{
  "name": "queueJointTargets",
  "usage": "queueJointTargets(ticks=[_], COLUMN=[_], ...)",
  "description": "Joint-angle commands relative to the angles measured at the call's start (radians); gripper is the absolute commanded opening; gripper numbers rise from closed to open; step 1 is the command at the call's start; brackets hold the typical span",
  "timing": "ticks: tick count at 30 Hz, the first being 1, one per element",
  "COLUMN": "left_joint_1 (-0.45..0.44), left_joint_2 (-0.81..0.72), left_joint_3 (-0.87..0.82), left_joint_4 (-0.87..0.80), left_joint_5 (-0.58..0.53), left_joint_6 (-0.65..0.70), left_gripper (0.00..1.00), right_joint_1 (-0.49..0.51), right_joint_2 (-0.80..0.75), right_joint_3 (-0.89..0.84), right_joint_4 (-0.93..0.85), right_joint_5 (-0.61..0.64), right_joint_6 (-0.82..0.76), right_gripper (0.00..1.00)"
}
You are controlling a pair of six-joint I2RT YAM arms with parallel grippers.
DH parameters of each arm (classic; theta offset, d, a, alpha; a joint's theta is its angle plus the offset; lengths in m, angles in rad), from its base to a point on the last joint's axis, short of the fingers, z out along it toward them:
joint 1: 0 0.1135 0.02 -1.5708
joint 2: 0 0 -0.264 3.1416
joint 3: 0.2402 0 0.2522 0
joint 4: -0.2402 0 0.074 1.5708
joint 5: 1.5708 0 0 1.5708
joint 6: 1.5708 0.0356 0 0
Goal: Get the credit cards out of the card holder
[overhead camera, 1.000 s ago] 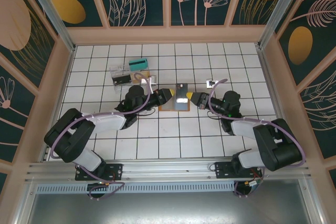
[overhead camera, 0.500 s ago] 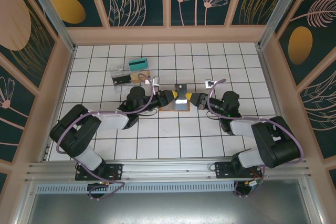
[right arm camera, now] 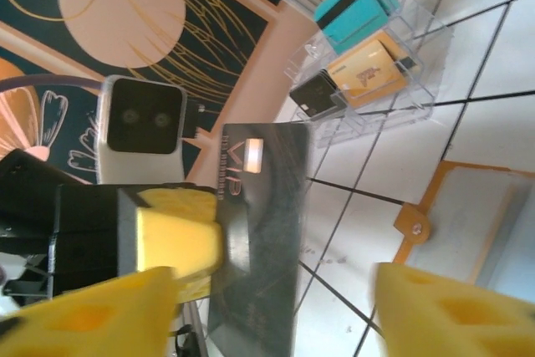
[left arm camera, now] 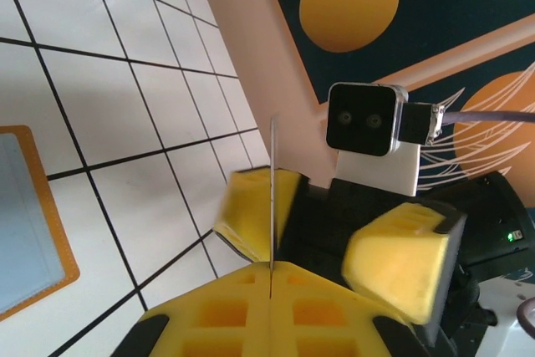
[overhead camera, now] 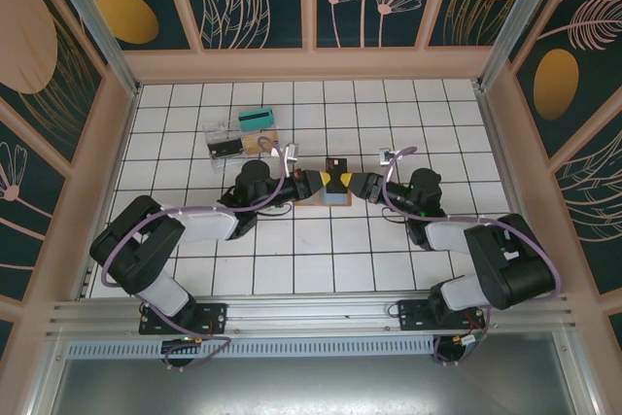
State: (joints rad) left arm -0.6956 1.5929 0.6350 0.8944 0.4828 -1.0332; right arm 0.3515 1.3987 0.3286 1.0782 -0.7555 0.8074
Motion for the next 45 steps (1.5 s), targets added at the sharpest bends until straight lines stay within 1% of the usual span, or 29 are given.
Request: queueJointTargets(ticks=[1, 3, 5, 7, 9, 11, 13, 14, 17, 19, 21, 24, 25, 27, 30, 33, 34, 36, 37, 38, 40, 42, 45], left_joint_1=[-0.002, -0.002, -0.002, -0.002, -0.002, -0.001, -0.002, -0.002, -0.002, 0.007, 0.031, 0.064, 0.082, 0.12, 0.185, 0.259, 0.281, 0.314, 0.323, 0.337, 0.373, 0.392, 0.411], left_joint_2=[-0.067, -0.098, -0.126, -0.153, -0.177, -0.2, -0.225, -0.242, -0.298, -0.338, -0.381, -0.436, -0.441, -0.429, -0.393, -0.372, -0.368, -0.358, -0.354, -0.346, -0.325, -0.293, -0.236], left_joint_3=[0.049, 0.077, 0.111, 0.157, 0.207, 0.252, 0.268, 0.266, 0.233, 0.196, 0.147, 0.094, 0.096, 0.12, 0.161, 0.181, 0.181, 0.178, 0.168, 0.159, 0.162, 0.183, 0.232], left_joint_4=[-0.146, -0.283, -0.426, -0.581, -0.739, -0.851, -0.908, -0.916, -0.898, -0.869, -0.815, -0.751, -0.755, -0.801, -0.884, -0.947, -0.963, -1.0, -1.009, -1.001, -0.999, -1.019, -1.045], left_joint_5=[-0.049, -0.102, -0.173, -0.271, -0.408, -0.533, -0.643, -0.68, -0.789, -0.796, -0.79, -0.799, -0.781, -0.753, -0.678, -0.563, -0.541, -0.508, -0.515, -0.528, -0.517, -0.515, -0.495], left_joint_6=[0.105, 0.174, 0.248, 0.333, 0.417, 0.518, 0.599, 0.665, 0.821, 0.906, 0.962, 1.122, 1.192, 1.3, 1.455, 1.61, 1.671, 1.822, 1.902, 1.954, 2.02, 2.072, 2.091], left_gripper=[0.0, 0.0, 0.0, 0.0, 0.0, 0.0, 0.0, 0.0, 0.0, 0.0, 0.0, 0.0, 0.0, 0.0, 0.0, 0.0, 0.0, 0.0, 0.0, 0.0, 0.0, 0.0, 0.0], right_joint_1=[0.005, 0.006, 0.011, 0.021, 0.037, 0.054, 0.07, 0.077, 0.091, 0.09, 0.091, 0.091, 0.091, 0.091, 0.091, 0.091, 0.092, 0.092, 0.092, 0.092, 0.096, 0.105, 0.142], right_joint_2=[-0.078, -0.121, -0.158, -0.194, -0.23, -0.265, -0.299, -0.319, -0.379, -0.413, -0.441, -0.473, -0.48, -0.49, -0.493, -0.491, -0.491, -0.486, -0.485, -0.483, -0.476, -0.454, -0.406], right_joint_3=[0.013, 0.007, 0.01, 0.012, 0.013, 0.017, 0.014, 0.007, -0.011, -0.02, -0.024, -0.032, -0.033, -0.036, -0.035, -0.033, -0.036, -0.039, -0.037, -0.036, -0.035, -0.033, -0.002], right_joint_4=[-0.096, -0.146, -0.195, -0.239, -0.273, -0.31, -0.33, -0.335, -0.353, -0.36, -0.372, -0.382, -0.388, -0.392, -0.398, -0.411, -0.409, -0.407, -0.408, -0.407, -0.394, -0.363, -0.361], right_joint_5=[0.073, 0.119, 0.153, 0.19, 0.223, 0.253, 0.281, 0.298, 0.344, 0.356, 0.371, 0.379, 0.384, 0.394, 0.398, 0.41, 0.417, 0.42, 0.416, 0.41, 0.389, 0.333, 0.274], right_joint_6=[-0.081, -0.101, -0.124, -0.143, -0.163, -0.184, -0.198, -0.204, -0.214, -0.215, -0.217, -0.214, -0.212, -0.205, -0.198, -0.196, -0.193, -0.191, -0.191, -0.191, -0.192, -0.202, -0.235], right_gripper=[0.77, 0.86, 0.9, 0.99, 0.99, 0.99, 0.99, 0.99, 0.99, 0.99, 0.99, 0.99, 0.99, 0.99, 0.99, 0.99, 0.99, 0.99, 0.99, 0.99, 0.99, 0.99, 0.99])
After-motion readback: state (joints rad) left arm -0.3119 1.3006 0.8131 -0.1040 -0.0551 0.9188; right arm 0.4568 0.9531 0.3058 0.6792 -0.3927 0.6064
